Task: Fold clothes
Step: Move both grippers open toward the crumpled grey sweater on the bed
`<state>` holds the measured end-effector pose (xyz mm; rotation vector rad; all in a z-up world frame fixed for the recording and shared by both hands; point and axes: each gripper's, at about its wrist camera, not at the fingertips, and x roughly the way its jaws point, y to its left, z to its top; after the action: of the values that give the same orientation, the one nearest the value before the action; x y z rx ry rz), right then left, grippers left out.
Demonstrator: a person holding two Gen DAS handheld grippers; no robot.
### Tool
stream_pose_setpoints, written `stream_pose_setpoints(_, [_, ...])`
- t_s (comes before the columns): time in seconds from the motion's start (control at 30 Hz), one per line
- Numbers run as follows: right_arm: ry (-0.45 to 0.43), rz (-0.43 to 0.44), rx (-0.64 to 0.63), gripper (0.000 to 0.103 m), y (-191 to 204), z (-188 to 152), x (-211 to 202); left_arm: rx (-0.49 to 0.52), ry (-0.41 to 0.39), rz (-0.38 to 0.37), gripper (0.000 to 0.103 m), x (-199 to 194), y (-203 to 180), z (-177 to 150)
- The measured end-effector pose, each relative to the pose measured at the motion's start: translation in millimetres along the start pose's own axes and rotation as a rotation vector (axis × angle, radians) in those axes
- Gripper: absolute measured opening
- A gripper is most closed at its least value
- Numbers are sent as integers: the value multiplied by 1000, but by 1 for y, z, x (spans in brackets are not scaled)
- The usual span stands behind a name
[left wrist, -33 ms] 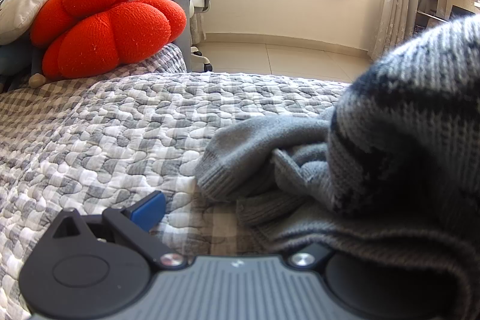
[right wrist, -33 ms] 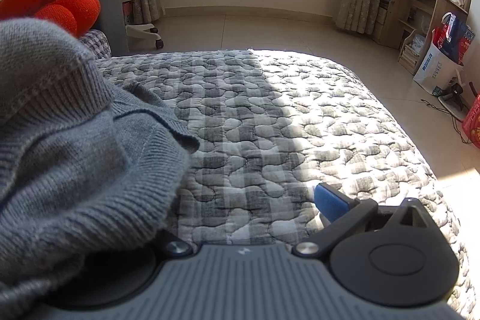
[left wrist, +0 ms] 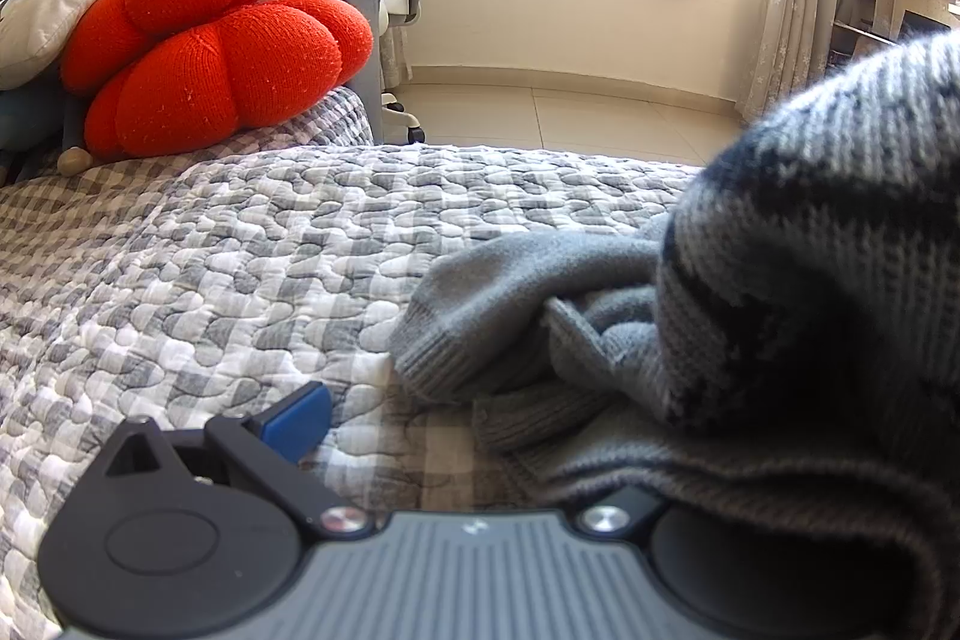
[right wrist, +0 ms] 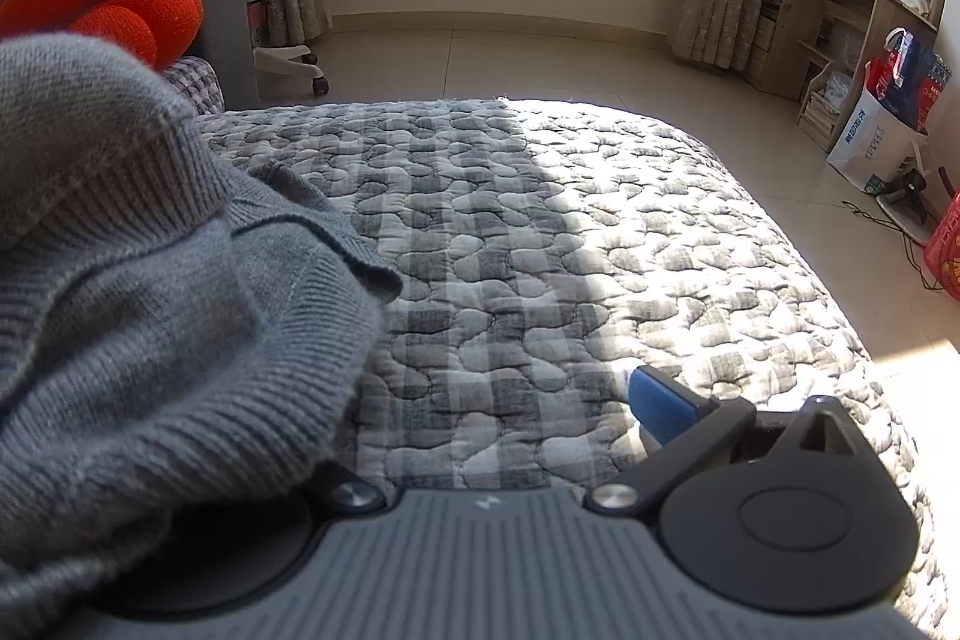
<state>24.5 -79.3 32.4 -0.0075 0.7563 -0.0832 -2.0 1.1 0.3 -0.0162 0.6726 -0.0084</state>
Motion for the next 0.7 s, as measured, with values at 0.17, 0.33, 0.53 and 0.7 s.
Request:
stream_pose_setpoints(0.17, [-17,2,-17,103,2,-4,-2,14,14,-19,103,-6,4,-3])
stream_pose_setpoints(0.33, [-76,27,-24,103,0,-7,-13,47,57,-63,103,-13,15,-4])
stream_pose_setpoints(0.53, [-152,165,35,102,-12,1,-39,75,107,-77,103,-39,46,1])
stream_pose_setpoints(0.7, [-147,449,137,65,-25,-2,-53,82,20,-91,103,-68,78,19])
